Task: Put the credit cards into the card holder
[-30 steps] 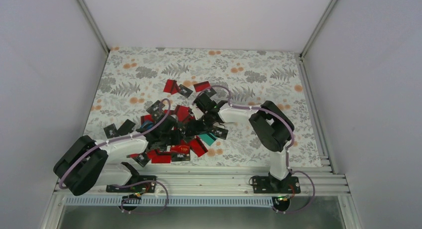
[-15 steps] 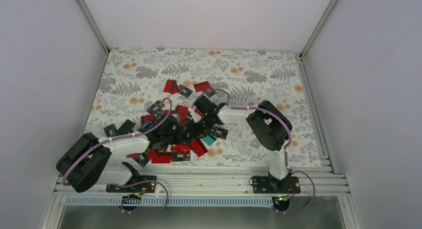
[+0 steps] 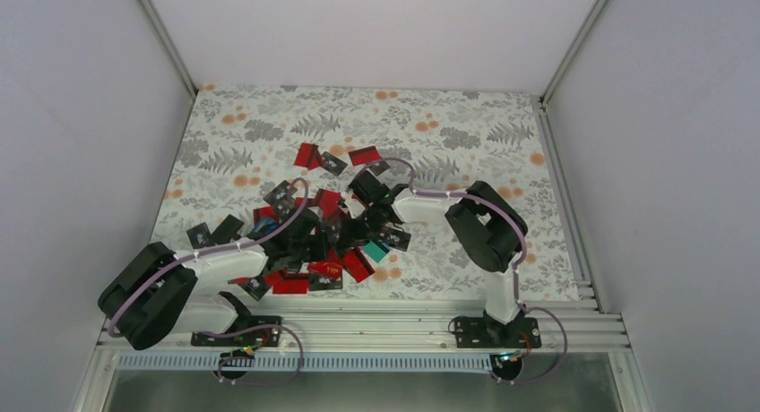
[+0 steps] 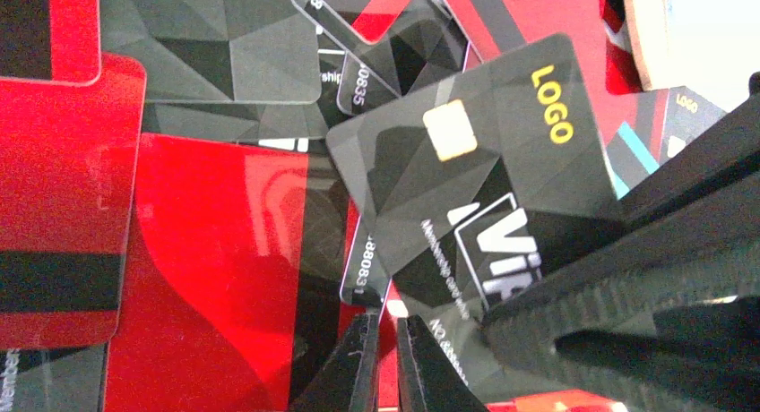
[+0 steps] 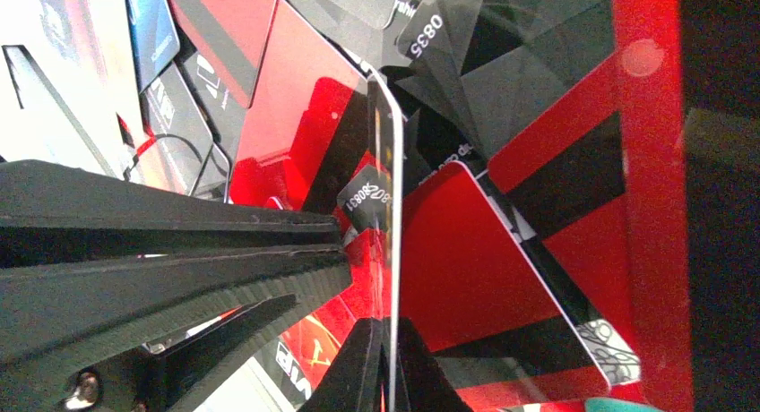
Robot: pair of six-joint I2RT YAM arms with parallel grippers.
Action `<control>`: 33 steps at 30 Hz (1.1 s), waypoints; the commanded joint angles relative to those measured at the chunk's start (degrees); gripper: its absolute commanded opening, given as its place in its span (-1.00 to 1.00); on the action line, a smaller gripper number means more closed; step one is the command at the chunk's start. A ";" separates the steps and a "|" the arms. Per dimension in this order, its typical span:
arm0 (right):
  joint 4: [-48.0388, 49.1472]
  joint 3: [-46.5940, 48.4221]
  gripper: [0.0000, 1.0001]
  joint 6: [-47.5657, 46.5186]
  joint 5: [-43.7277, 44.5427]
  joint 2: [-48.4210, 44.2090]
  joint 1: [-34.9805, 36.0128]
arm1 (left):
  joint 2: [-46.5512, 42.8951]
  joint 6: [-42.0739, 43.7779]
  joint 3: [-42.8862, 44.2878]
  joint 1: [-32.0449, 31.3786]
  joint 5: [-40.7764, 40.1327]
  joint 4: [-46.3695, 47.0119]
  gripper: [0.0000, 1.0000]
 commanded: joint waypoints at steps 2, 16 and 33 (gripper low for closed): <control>-4.28 -0.39 -0.91 -1.65 7.02 -1.46 -0.08 | -2.20 -0.50 -0.76 -0.34 -1.76 -6.75 -0.82; -5.01 -4.04 -0.91 -9.24 -0.79 -15.83 -7.80 | -15.88 1.68 6.21 -0.16 -3.89 -8.99 -0.21; 2.69 -10.12 -0.91 -10.87 -22.79 -33.18 -16.56 | -14.89 2.85 8.82 1.54 14.89 19.47 0.07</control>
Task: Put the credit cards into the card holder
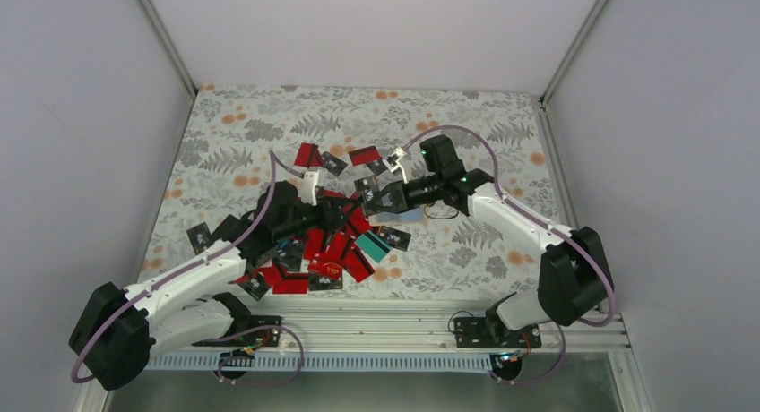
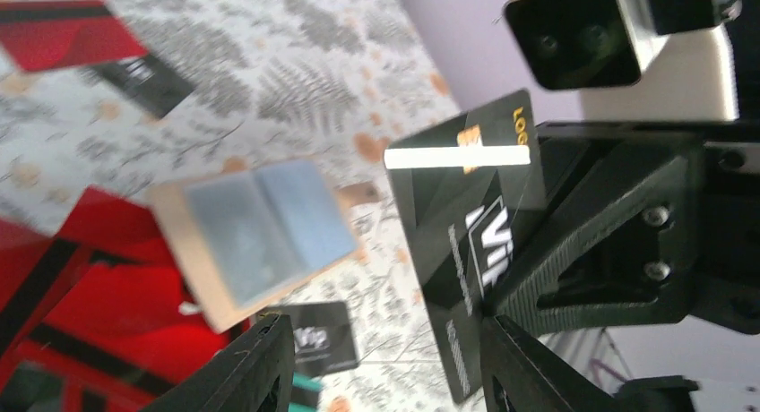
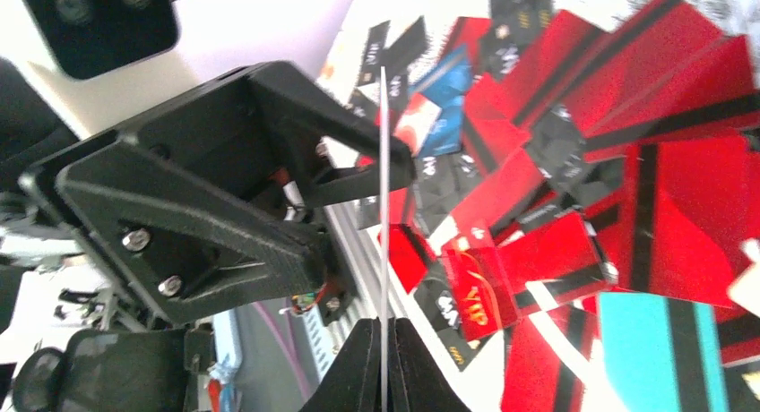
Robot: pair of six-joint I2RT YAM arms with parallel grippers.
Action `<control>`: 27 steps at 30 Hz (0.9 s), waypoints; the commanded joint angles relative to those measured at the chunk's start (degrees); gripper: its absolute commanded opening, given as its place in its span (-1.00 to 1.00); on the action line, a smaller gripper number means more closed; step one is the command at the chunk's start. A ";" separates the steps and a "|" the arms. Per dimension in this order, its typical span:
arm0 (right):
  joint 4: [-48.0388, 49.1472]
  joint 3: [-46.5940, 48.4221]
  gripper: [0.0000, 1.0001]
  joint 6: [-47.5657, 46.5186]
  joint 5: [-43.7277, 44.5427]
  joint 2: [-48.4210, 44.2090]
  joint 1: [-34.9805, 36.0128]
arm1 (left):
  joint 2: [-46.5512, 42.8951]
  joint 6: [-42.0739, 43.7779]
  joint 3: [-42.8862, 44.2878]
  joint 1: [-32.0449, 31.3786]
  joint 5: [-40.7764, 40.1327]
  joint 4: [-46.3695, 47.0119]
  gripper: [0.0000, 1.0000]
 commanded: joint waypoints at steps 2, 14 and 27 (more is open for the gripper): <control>5.44 -1.64 -0.91 0.98 -9.11 -4.76 -0.04 | 0.60 -0.51 0.85 0.89 7.72 12.64 0.07; 8.40 -3.33 -0.89 1.72 -14.34 -7.75 0.01 | 0.95 -3.30 -1.07 1.54 13.38 24.00 -0.77; 3.95 -1.50 -0.19 1.67 -4.59 -11.35 -2.51 | -0.80 -3.68 -1.62 1.74 12.97 22.19 -0.95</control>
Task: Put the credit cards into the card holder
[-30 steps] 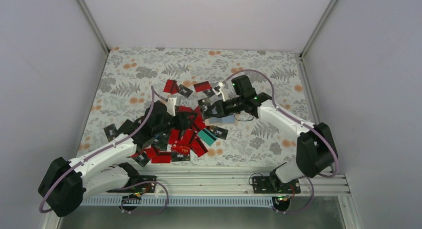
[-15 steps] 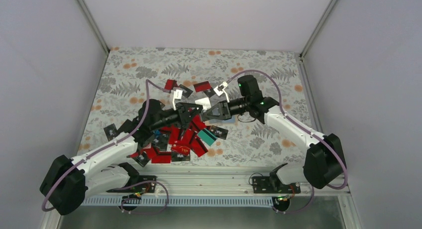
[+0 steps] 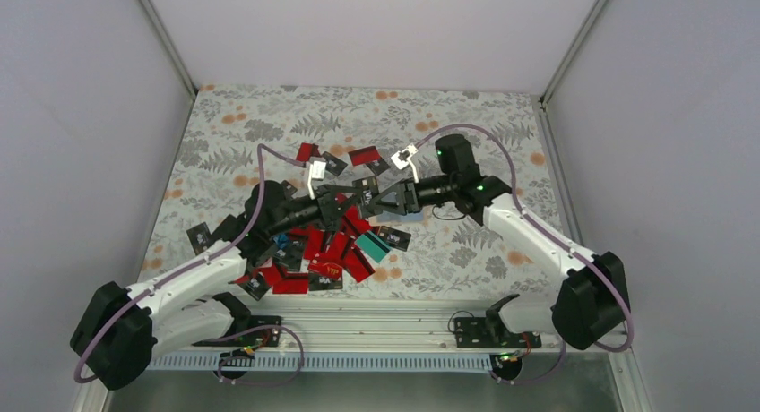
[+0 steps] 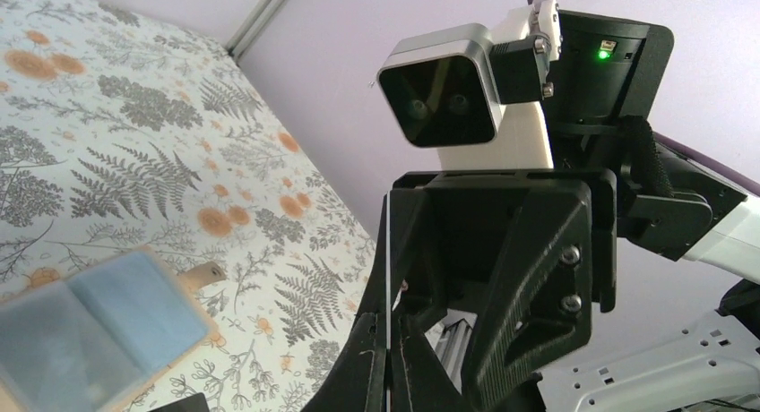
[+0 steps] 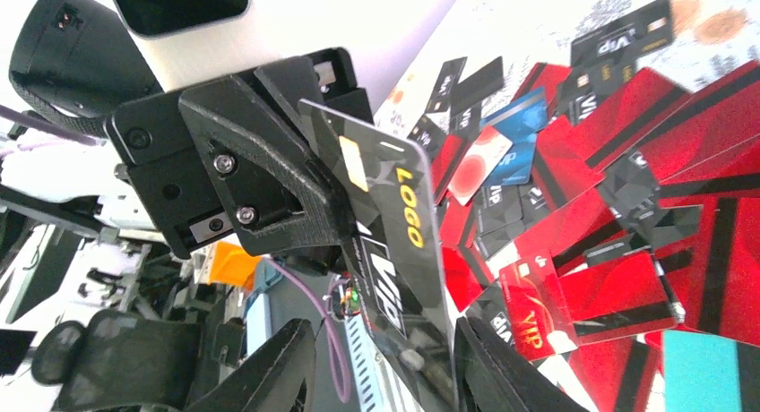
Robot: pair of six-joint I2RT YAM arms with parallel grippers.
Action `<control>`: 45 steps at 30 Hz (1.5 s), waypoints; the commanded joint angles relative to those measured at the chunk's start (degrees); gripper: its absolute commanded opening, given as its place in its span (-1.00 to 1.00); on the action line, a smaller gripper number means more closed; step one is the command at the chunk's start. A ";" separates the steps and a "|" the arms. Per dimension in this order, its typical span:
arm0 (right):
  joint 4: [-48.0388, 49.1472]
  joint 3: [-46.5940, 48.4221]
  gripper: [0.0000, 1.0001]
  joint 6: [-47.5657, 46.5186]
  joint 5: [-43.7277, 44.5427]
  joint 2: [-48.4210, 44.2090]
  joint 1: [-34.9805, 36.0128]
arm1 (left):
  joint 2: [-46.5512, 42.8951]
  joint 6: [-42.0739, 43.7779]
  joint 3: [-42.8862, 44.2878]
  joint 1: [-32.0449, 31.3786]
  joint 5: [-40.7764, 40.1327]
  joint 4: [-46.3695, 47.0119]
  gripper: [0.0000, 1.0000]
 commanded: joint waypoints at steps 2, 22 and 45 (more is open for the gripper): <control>-0.80 1.32 -0.27 0.49 2.40 -3.35 -2.26 | -1.68 0.37 -0.49 0.36 0.11 0.25 -0.95; 4.65 -1.50 -0.50 1.54 -4.30 -1.69 -2.57 | 1.54 -1.56 -0.41 0.35 3.98 5.23 -0.95; -2.35 -3.42 -0.92 3.81 16.71 0.79 -9.36 | 6.70 5.98 2.80 0.37 -2.28 -6.75 -0.38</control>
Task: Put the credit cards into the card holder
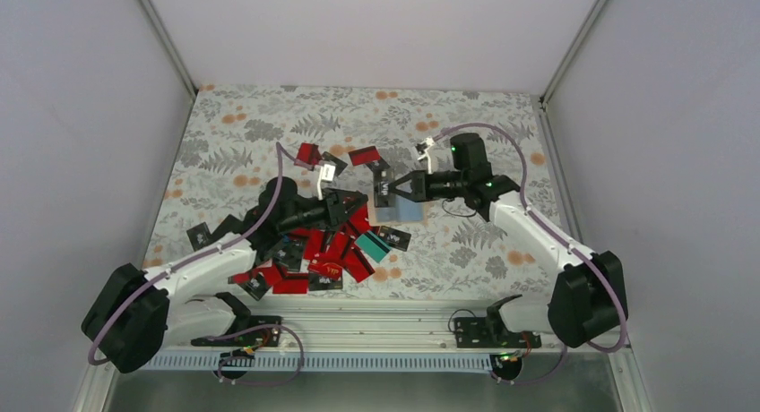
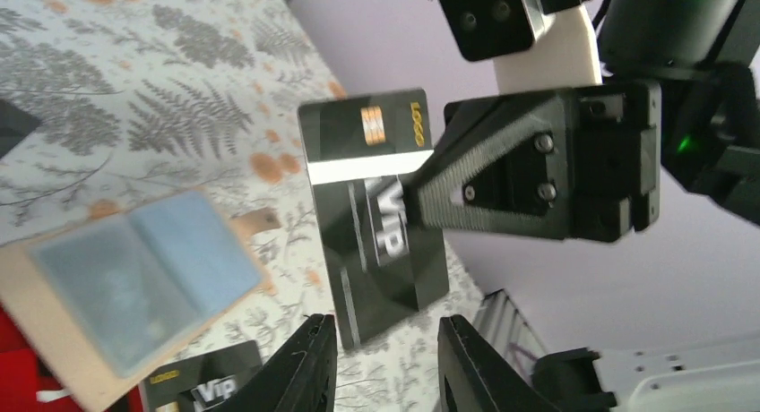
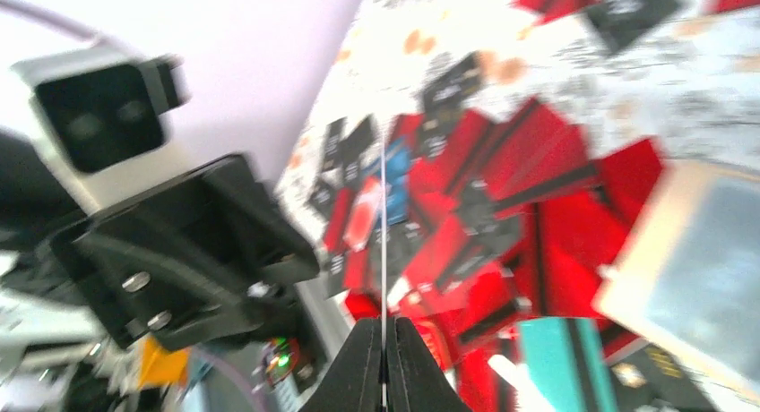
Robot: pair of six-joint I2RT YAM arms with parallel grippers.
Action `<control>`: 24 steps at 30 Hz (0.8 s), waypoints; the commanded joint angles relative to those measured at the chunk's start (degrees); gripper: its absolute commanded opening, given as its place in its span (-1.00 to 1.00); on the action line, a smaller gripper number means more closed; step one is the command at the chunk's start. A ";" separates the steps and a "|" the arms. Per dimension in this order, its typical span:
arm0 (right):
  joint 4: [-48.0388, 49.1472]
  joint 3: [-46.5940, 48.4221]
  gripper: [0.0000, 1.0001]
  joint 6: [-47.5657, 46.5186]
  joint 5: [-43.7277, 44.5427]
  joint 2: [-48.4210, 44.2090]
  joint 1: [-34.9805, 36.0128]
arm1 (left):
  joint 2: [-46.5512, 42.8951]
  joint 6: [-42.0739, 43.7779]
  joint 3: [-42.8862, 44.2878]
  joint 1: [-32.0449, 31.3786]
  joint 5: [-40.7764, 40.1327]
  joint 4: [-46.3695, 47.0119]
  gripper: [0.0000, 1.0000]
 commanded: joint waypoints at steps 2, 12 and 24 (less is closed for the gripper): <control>-3.16 -2.78 -0.92 1.19 11.04 1.68 -5.93 | 3.08 6.95 3.78 -0.41 -4.70 -7.79 -0.34; 0.85 -6.54 -0.92 1.95 12.05 7.89 -11.11 | 17.17 12.26 12.89 -2.65 -12.90 -17.88 -0.35; 3.70 -5.87 -0.91 1.95 17.41 14.81 -12.12 | 29.81 13.12 20.36 -3.58 -16.10 -22.57 -0.51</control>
